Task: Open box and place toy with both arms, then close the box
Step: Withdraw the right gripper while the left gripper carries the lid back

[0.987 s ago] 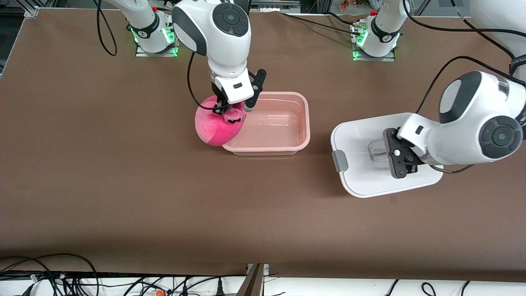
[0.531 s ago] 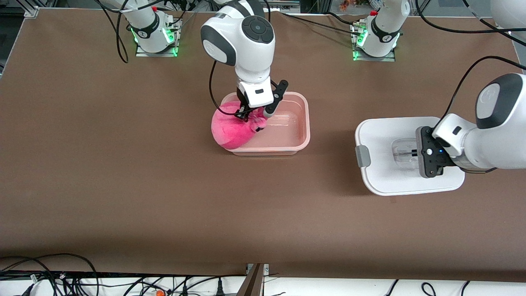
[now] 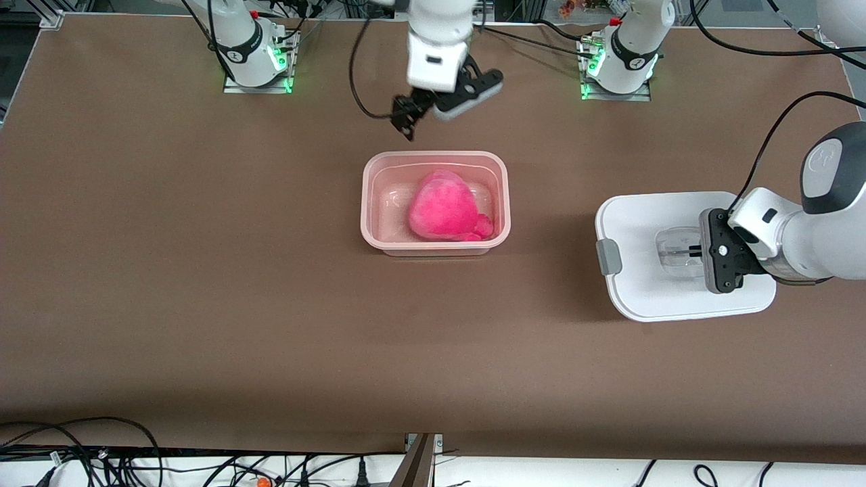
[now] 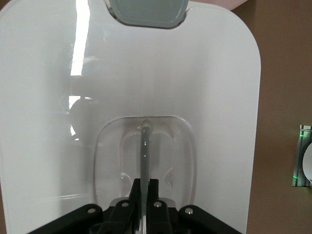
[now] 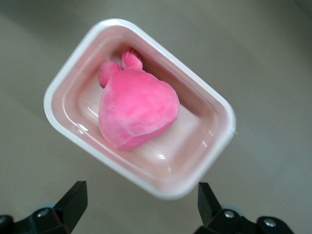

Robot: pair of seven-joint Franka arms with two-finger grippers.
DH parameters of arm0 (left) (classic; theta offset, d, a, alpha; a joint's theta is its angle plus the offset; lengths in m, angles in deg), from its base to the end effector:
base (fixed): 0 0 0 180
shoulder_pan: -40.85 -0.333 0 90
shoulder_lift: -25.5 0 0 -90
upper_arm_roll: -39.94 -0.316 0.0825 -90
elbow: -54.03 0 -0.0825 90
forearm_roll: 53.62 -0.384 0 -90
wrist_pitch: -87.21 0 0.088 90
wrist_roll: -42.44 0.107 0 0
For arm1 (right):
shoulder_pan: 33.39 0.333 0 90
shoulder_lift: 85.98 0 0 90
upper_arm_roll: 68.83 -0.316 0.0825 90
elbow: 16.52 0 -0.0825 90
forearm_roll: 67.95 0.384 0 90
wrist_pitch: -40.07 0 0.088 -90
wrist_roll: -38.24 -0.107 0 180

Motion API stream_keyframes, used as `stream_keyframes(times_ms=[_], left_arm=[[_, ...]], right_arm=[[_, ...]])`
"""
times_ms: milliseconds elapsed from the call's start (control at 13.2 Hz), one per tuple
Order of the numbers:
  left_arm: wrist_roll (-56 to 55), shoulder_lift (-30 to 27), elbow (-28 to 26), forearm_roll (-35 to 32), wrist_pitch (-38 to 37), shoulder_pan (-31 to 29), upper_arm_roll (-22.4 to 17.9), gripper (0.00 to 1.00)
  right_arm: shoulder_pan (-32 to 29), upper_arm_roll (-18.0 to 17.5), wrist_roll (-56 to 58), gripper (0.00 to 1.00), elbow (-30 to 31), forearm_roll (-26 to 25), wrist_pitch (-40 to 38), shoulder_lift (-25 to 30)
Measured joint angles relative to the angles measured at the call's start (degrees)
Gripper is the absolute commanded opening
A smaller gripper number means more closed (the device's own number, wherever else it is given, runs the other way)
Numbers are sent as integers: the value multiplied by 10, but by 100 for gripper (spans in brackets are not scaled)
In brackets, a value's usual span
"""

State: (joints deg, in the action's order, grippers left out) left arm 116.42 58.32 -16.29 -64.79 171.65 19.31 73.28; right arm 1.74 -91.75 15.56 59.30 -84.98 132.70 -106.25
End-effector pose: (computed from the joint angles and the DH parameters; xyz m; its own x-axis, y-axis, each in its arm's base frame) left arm 0.6764 -0.0244 0.4598 0.1128 -0.9928 0.0395 -0.9608 -0.0988 0.2589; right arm 0.4080 0.5144 0.5455 0.8145 0.5794 0.0301 0.5682 -0.8070 0.1611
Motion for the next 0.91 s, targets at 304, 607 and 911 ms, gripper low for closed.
stream_keyframes(times_ms=[304, 607, 911], left_arm=[[-1, 1, 0, 12, 0, 3, 3, 0], [-7, 2, -1, 36, 0, 56, 11, 0], [-77, 3, -2, 37, 37, 187, 14, 0]], right_arm=[[-12, 117, 2, 100, 0, 28, -33, 23], [-15, 236, 2, 100, 0, 103, -32, 14], [-16, 363, 51, 100, 0, 169, -34, 15]])
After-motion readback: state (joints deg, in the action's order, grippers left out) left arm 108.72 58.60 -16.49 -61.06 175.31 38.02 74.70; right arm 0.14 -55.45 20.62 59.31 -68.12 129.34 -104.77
